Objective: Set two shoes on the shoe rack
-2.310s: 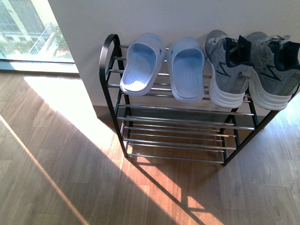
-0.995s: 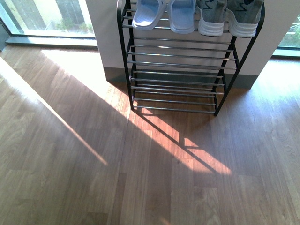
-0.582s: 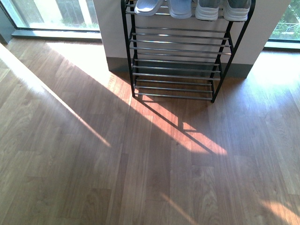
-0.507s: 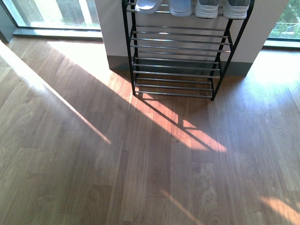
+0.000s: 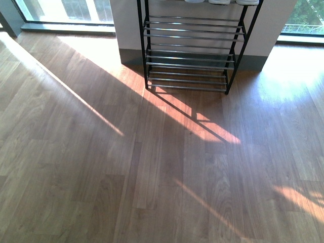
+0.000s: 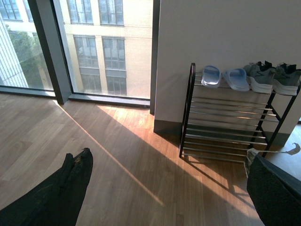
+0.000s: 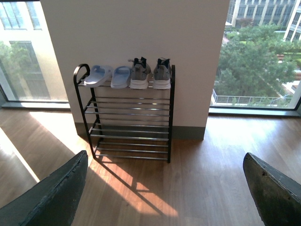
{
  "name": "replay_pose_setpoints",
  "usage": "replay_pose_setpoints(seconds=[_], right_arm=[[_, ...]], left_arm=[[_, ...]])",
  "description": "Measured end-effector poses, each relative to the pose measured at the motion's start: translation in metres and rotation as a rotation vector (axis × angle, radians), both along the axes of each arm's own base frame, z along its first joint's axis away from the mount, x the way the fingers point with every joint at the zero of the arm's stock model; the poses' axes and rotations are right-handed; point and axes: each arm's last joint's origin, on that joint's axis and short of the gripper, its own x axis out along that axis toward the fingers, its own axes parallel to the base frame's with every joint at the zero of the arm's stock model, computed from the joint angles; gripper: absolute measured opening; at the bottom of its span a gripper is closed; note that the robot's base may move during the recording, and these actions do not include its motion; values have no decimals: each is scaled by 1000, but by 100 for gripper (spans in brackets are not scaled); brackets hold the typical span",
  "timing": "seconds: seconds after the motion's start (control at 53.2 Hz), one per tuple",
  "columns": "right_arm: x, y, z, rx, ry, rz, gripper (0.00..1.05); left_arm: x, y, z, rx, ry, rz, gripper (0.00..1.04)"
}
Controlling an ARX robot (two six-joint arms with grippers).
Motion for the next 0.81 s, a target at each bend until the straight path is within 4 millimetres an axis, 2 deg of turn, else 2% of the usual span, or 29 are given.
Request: replay_pose_setpoints(seconds=[0.808], right_arm=[[0,0,0,0,0,0,96]], left_arm=[[0,0,0,0,0,0,95]])
